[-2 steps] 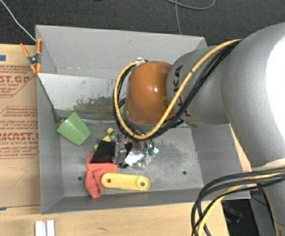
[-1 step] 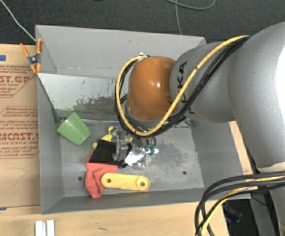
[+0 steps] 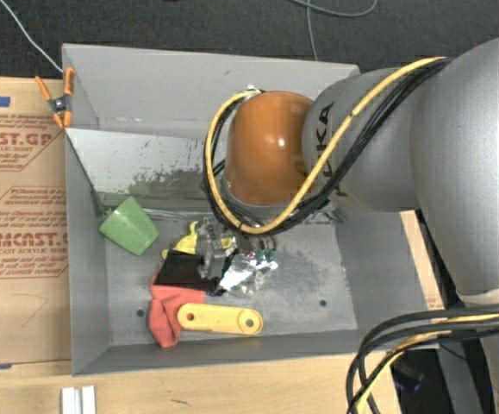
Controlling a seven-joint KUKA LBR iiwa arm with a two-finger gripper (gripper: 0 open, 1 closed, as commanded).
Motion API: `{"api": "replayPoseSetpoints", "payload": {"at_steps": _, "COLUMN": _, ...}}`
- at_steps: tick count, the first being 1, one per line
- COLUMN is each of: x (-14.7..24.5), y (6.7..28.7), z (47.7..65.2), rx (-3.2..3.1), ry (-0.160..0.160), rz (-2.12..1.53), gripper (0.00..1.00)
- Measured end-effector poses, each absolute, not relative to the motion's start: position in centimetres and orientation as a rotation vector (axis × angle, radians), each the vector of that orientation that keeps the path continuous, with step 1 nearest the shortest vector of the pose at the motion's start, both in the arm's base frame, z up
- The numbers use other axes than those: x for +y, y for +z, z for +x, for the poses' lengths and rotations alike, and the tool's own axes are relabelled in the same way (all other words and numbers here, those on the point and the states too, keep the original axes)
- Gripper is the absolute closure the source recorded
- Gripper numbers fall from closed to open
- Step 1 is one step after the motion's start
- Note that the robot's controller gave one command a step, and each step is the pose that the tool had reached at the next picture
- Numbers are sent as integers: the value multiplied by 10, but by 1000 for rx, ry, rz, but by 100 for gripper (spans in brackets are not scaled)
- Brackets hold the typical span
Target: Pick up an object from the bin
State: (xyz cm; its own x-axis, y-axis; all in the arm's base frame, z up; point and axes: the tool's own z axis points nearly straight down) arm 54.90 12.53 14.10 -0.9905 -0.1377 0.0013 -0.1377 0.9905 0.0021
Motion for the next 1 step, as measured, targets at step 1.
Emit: {"api": "replayPoseSetpoints", "payload": {"at_steps": 1, "x": 125, "y": 152, "z": 550, "rx": -3136, "ry": -4, "rz": 217, "gripper": 100}}
